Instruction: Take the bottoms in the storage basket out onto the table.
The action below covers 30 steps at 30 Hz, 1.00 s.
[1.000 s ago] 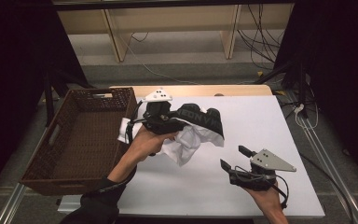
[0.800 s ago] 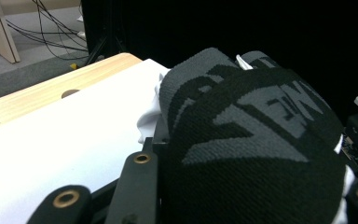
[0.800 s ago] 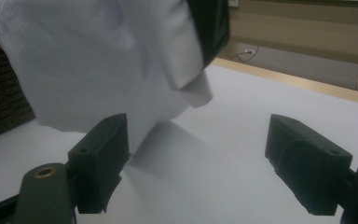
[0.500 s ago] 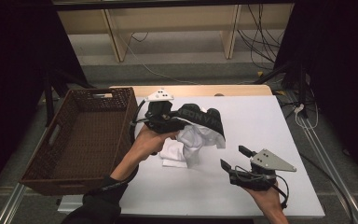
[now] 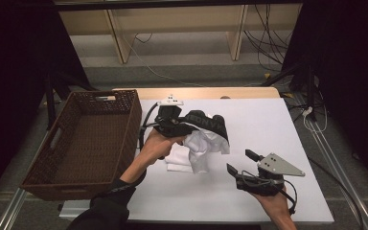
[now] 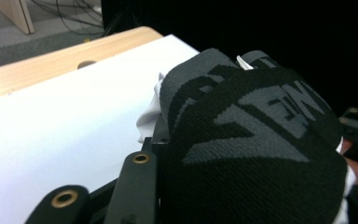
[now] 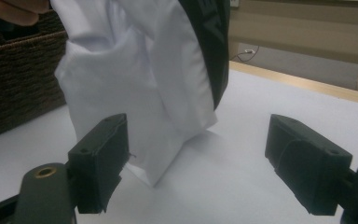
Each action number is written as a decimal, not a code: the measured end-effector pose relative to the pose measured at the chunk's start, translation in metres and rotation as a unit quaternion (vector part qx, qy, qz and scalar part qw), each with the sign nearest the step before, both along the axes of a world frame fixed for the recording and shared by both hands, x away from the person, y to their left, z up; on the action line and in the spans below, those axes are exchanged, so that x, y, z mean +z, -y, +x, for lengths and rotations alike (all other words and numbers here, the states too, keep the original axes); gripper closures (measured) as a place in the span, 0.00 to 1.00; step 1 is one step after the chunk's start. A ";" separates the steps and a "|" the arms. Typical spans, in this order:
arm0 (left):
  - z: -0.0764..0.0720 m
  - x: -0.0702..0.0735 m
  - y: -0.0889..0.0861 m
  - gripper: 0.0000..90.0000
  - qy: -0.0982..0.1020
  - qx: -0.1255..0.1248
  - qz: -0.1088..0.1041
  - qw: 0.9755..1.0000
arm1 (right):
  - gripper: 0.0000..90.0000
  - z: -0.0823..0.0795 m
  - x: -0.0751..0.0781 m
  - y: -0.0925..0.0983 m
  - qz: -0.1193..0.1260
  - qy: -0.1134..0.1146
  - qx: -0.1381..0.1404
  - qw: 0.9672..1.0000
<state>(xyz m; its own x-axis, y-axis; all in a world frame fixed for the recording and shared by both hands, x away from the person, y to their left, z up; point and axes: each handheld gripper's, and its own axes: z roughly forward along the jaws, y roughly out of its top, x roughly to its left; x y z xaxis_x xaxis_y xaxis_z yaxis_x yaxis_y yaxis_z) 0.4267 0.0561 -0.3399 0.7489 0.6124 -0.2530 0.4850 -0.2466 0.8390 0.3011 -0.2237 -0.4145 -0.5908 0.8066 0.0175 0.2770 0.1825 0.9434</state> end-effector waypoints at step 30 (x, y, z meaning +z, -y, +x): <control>0.015 -0.032 0.015 0.75 -0.036 0.007 0.039 0.999 | 0.25 0.000 0.000 0.000 -0.001 -0.001 0.000 1.000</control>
<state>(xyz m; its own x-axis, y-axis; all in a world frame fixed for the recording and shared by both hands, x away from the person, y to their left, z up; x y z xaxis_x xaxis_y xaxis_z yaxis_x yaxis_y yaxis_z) 0.4413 0.0407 -0.3721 0.7219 0.6423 -0.2575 0.5473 -0.3022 0.7805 0.3008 -0.2237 -0.4144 -0.5911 0.8064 0.0163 0.2780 0.1848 0.9427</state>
